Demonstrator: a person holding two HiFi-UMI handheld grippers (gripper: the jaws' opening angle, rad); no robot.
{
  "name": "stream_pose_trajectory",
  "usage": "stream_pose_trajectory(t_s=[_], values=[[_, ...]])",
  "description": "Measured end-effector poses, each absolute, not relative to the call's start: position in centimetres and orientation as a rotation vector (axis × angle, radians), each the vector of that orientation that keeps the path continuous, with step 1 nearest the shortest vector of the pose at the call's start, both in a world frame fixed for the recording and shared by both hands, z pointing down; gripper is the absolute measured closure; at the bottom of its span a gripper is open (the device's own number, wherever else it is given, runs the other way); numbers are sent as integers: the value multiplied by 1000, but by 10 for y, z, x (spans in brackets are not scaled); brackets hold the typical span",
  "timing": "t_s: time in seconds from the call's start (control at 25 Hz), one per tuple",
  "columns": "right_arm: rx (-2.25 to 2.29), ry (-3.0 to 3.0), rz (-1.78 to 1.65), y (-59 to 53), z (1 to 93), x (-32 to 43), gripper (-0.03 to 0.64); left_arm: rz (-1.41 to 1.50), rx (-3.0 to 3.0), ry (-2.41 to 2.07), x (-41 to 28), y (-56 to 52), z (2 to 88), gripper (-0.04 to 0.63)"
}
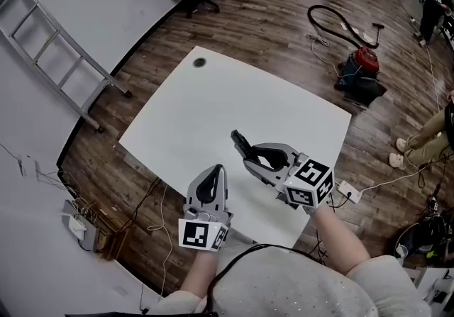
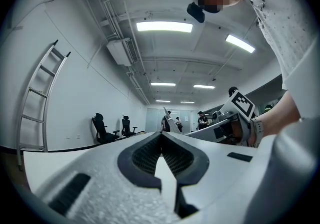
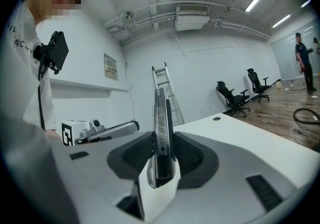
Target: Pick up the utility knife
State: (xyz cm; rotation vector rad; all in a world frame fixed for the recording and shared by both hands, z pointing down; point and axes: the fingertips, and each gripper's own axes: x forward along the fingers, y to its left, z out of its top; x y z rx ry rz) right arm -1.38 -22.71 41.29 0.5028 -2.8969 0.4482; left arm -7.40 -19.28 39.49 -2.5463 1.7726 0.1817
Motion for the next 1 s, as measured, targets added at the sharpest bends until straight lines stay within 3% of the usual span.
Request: stream_pose_trajectory(t_s=[1.0], values=[[683,-2913,523,-221,412,-9,479,158,-2535,1793,-73,-184,401,588]])
